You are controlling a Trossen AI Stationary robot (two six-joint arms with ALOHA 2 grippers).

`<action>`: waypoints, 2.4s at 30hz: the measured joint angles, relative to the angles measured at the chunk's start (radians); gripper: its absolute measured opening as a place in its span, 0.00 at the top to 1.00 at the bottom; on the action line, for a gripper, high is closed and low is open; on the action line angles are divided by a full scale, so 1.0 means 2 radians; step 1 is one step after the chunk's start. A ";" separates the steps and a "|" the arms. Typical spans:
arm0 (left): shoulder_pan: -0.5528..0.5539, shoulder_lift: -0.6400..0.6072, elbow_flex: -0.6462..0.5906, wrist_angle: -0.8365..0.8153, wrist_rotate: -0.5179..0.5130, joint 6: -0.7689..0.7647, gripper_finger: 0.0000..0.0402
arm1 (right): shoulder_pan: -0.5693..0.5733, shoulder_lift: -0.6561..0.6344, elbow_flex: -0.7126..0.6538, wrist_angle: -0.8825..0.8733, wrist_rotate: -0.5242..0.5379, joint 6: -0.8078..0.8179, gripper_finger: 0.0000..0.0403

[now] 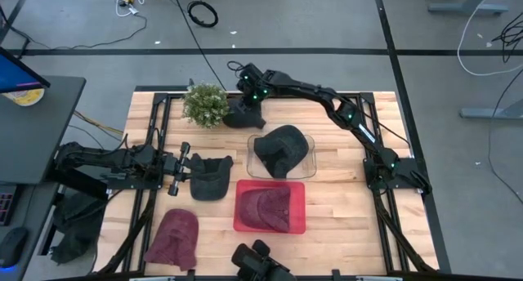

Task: Pick & Place hat
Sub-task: Put the top black cap into the transparent bin

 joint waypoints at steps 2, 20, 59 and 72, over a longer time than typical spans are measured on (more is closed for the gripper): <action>0.000 0.000 0.000 0.000 0.000 0.000 0.86 | -0.001 -0.001 0.008 -0.018 0.002 -0.007 0.98; 0.000 0.000 0.000 0.000 0.000 0.000 0.86 | 0.022 -0.148 0.018 -0.166 0.170 -0.053 1.00; 0.000 0.000 0.000 0.000 0.000 0.000 0.86 | 0.328 -0.262 -0.166 -0.321 0.507 0.343 1.00; 0.000 0.000 0.000 0.000 0.000 0.000 0.86 | 0.365 -0.262 -0.207 -0.286 0.496 0.406 1.00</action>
